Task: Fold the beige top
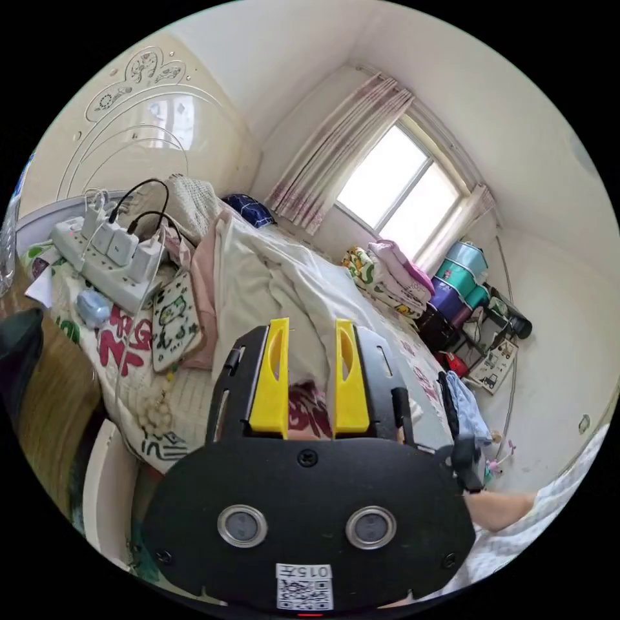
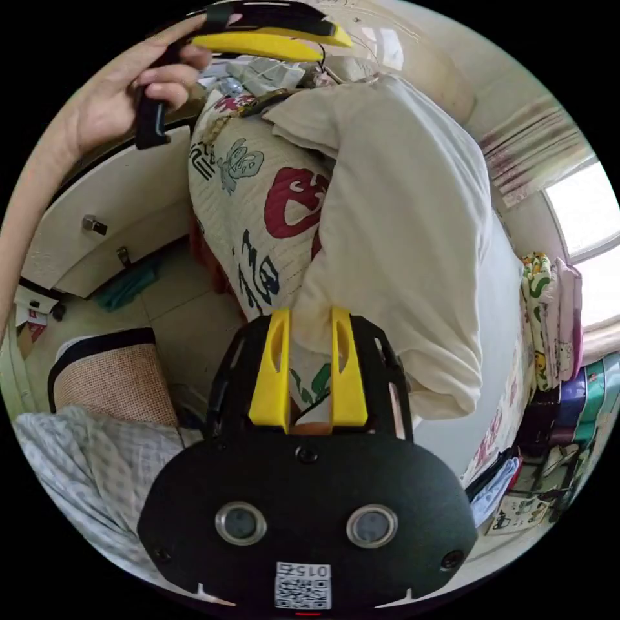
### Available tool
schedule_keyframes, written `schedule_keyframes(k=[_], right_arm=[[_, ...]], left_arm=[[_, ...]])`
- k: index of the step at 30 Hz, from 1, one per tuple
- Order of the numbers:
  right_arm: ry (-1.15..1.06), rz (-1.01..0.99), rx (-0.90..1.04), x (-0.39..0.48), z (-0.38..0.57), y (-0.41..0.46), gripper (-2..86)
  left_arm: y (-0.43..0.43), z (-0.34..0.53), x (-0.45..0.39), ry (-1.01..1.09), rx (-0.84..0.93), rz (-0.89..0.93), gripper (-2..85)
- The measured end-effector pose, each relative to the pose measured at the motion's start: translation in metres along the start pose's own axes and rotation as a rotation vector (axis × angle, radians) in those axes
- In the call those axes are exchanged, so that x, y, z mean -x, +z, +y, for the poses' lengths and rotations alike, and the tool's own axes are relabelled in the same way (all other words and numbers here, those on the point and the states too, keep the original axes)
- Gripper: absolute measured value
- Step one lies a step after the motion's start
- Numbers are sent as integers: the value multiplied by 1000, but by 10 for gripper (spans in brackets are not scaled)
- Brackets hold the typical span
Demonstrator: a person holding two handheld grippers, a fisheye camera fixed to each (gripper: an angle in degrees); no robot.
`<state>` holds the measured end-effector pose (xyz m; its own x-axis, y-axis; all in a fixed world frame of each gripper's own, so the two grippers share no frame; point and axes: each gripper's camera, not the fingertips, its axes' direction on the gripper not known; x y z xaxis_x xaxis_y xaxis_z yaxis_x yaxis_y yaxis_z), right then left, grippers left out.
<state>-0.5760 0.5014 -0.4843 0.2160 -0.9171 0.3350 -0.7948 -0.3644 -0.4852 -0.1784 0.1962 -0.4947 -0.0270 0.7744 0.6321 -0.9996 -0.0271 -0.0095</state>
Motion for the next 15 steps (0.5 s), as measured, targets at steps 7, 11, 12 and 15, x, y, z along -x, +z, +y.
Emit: schedule_keyframes(k=[7, 11, 12, 15], right_arm=[[240, -230, -115, -73, 19, -33, 46], [450, -337, -271, -148, 60, -86, 43], [489, -343, -314, -165, 70, -104, 43], [557, -309, -391, -204, 88, -147, 42]], left_arm=[[62, -96, 35, -99, 47, -11, 155], [103, -133, 80, -256, 109, -94, 147], [112, -141, 87, -259, 131, -92, 134], [126, -151, 101, -312, 172, -35, 58]])
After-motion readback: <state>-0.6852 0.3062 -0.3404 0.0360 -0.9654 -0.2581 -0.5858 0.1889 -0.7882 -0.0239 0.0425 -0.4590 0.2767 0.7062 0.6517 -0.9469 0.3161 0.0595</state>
